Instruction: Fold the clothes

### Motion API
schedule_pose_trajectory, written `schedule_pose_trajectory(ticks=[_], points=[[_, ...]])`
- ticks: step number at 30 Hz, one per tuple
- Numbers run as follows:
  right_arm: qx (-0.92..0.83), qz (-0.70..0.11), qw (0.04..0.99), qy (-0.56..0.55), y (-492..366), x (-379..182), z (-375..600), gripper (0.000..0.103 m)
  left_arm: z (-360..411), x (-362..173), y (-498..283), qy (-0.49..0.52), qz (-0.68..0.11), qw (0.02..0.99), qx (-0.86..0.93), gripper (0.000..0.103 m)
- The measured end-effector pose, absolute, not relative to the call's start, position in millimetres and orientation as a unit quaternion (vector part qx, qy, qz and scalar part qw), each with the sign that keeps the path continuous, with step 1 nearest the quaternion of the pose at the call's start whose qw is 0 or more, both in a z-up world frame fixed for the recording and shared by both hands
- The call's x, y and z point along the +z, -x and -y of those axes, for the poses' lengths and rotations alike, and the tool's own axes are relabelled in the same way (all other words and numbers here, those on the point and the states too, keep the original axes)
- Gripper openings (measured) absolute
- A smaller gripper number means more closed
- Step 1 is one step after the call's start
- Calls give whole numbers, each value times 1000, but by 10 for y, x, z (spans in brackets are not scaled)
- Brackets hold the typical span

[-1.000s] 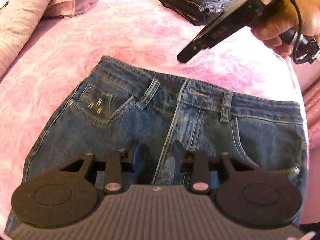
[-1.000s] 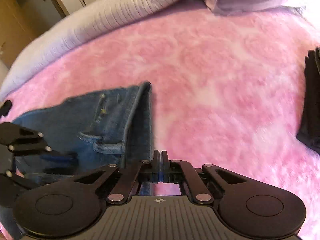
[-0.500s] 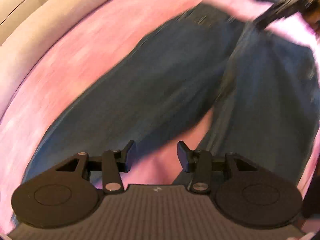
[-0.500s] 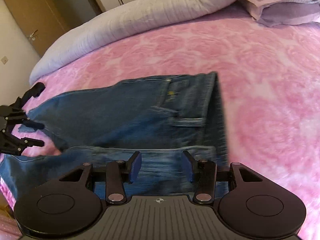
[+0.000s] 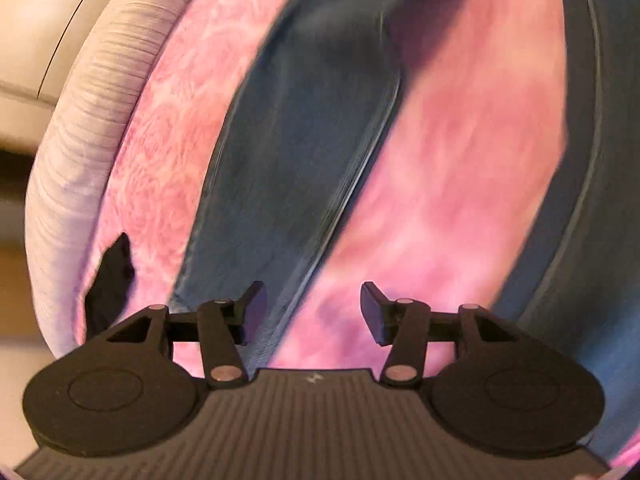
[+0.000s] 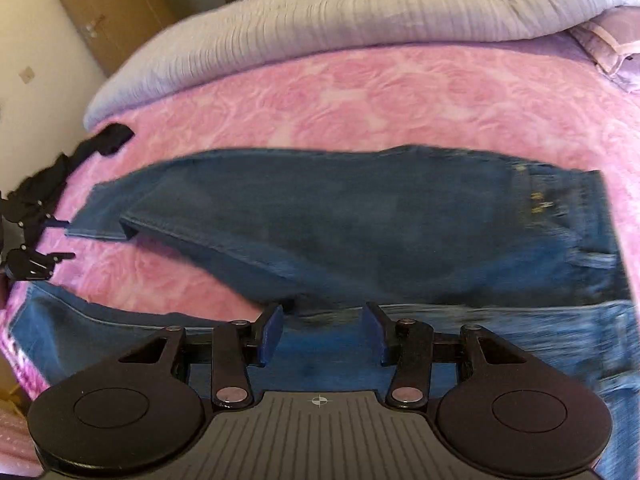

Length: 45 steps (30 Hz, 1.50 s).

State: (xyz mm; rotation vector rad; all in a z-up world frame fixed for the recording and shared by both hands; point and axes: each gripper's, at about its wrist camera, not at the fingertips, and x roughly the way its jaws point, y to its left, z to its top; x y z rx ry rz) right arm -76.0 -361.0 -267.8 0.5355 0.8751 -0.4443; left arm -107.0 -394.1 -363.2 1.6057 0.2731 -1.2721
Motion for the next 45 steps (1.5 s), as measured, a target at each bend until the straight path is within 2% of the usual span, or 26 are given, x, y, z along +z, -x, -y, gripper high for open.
schedule_pose_trajectory(ticks=[4,5,6,7,9,11,13,18,19,20,21,26,29,33,41,45], points=[[-236,-443,829,-245,214,-2774,3175,48,3777,-3824,553,-677,-69,476,-557,46],[-240,-450,826,-240,100,-2792,3089,48,3707,-3854,438,-677,-51,463,-570,41],[-245,-457,822,-235,-23,-2811,3001,48,3664,-3880,380,-682,-30,447,-578,15],[-249,-464,818,-233,-150,-2832,2917,48,3621,-3916,326,-694,-6,433,-575,9],[-252,-476,811,-230,-373,-2860,2779,48,3586,-3901,121,-693,11,444,-568,8],[-250,-486,807,-222,-565,-2869,2687,48,3613,-3808,-130,-679,-15,480,-556,7],[-243,-494,807,-212,-744,-2866,2610,48,3542,-3810,-271,-683,-24,474,-556,6],[-230,-520,792,-221,-1021,-2983,2445,48,3402,-3766,-435,-677,-66,480,-554,13],[-231,-524,787,-230,-1019,-3018,2413,48,3389,-3706,-462,-665,-89,495,-552,16],[-232,-527,782,-239,-1017,-3054,2381,48,3376,-3646,-488,-653,-111,509,-550,27],[-233,-531,776,-248,-1015,-3089,2349,48,3359,-3583,-511,-640,-133,522,-548,34],[-274,-529,746,-299,-754,-3254,2256,48,3114,-3145,-364,-542,-233,557,-584,33],[-310,-503,740,-322,-479,-3229,2229,48,2977,-3027,-87,-515,-257,544,-611,35],[-371,-458,729,-349,-8,-3034,2194,48,2741,-2991,379,-508,-256,519,-638,44],[-493,-420,657,-386,1380,-2867,2267,48,2441,-3131,1401,-552,-192,444,-679,45],[-536,-355,629,-438,2039,-2915,2437,48,2516,-3204,1828,-564,-177,425,-686,45]])
